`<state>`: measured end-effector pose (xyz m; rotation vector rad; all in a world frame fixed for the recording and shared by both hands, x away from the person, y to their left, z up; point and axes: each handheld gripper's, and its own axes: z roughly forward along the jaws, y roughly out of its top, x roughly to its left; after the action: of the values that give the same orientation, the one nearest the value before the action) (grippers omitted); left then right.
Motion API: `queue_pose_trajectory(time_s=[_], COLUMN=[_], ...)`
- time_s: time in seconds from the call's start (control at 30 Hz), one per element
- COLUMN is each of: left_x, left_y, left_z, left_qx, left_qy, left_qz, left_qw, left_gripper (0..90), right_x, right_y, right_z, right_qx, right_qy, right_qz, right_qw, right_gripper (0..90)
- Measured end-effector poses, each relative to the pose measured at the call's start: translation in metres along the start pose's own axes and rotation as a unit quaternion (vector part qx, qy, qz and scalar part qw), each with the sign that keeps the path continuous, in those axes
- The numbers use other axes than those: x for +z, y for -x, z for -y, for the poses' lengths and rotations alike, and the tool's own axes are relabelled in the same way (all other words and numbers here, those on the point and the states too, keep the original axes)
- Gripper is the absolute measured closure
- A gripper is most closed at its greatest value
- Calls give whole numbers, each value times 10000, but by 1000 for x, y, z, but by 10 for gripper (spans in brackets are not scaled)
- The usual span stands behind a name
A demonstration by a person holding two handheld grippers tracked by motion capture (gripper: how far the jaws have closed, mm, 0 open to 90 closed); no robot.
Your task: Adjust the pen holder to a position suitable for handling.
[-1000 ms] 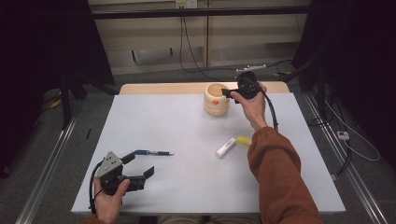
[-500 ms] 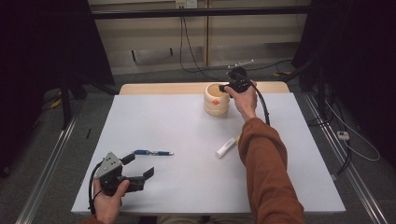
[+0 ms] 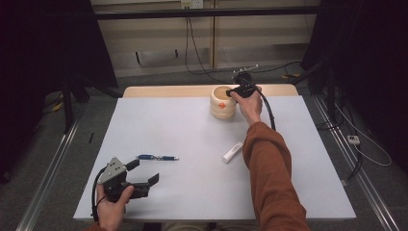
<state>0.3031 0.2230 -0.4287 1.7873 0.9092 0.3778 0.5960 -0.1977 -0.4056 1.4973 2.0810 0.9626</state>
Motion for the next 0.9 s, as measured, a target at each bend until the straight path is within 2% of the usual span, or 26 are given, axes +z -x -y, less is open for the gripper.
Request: queue_pose_trajectory(time_s=[0.07, 0.13, 0.23, 0.37, 0.4, 0.47, 0.67, 0.9], left_x=[0, 1, 0, 0, 1, 2, 1, 0], left_y=[0, 0, 0, 0, 0, 1, 1, 1], left_z=[0, 1, 1, 1, 1, 1, 1, 1], left_qx=[-20, -11, 3, 16, 15, 27, 40, 50], left_qy=[-12, -40, -27, -55, -71, -91, -88, -52], left_qz=[15, 35, 37, 36, 49, 71, 60, 45], left_qw=[10000, 10000, 10000, 10000, 10000, 9999, 9999, 10000], left_gripper=[69, 69, 69, 70, 70, 69, 70, 70], right_x=[0, 0, 0, -1, -2, -2, -2, -11], right_y=[0, 0, 0, 1, 0, -2, -2, -5], right_z=[0, 0, 0, 0, -1, -1, -1, -3], right_qx=[39, 56, 108, 163, 220, 133, 198, 172], right_qy=[32, -13, -18, 71, 80, 109, 90, 64], right_qz=[-33, -58, 25, -45, -98, -72, -158, -230], right_qw=[10000, 10000, 9999, 9998, 9997, 9998, 9996, 9996], right_gripper=[598, 654, 698, 739, 738, 739, 740, 743])
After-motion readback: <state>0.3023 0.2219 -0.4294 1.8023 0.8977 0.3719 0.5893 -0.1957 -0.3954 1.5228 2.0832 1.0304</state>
